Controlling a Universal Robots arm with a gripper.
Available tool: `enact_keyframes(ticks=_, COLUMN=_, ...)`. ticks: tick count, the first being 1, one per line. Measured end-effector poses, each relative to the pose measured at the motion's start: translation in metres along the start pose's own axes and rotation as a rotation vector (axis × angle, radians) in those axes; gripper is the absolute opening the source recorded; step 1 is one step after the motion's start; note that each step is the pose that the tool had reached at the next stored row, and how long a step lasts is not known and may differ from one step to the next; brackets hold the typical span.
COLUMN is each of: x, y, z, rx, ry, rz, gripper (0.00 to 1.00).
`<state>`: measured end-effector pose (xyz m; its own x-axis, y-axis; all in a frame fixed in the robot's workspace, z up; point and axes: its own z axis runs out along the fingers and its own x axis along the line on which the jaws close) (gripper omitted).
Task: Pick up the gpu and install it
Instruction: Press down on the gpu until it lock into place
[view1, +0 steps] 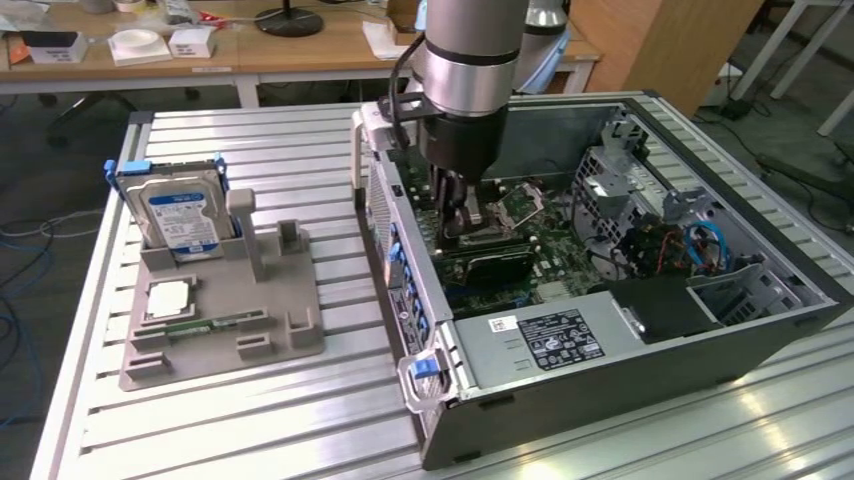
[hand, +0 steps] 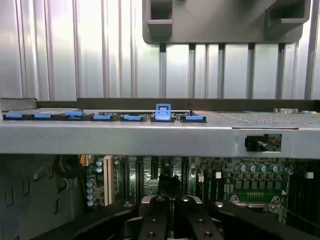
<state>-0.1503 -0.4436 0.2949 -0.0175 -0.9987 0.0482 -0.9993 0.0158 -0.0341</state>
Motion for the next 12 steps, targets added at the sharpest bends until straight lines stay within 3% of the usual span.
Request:
enact_keyframes(ticks=2, x=-0.001, y=-0.0026, z=0.0001, rx=-0.0259, ry=0.0008, rz=-0.001, gripper=0.1)
enact_keyframes(ticks=3, x=-0.001, y=-0.0042, z=0.0002, rx=-0.0354, ry=0.0009, rz=-0.002, gripper=0.1)
enact_keyframes(ticks=5, x=-0.002, y=-0.0057, z=0.0002, rx=-0.0484, ry=0.0011, rz=-0.003, gripper=0.1)
enact_keyframes(ticks=6, x=-0.004, y=-0.0057, z=0.0001, rx=-0.0526, ry=0.0011, rz=-0.002, gripper=0.1)
enact_keyframes(ticks=8, x=-0.009, y=-0.0055, z=-0.0002, rx=-0.0538, ry=0.0039, rz=-0.003, gripper=0.1)
enact_keyframes(ticks=10, x=-0.015, y=-0.0045, z=-0.0005, rx=-0.0536, ry=0.0147, rz=-0.003, gripper=0.1)
enact_keyframes(ticks=12, x=-0.017, y=-0.0027, z=-0.0007, rx=-0.0535, ry=0.0209, rz=-0.003, gripper=0.1)
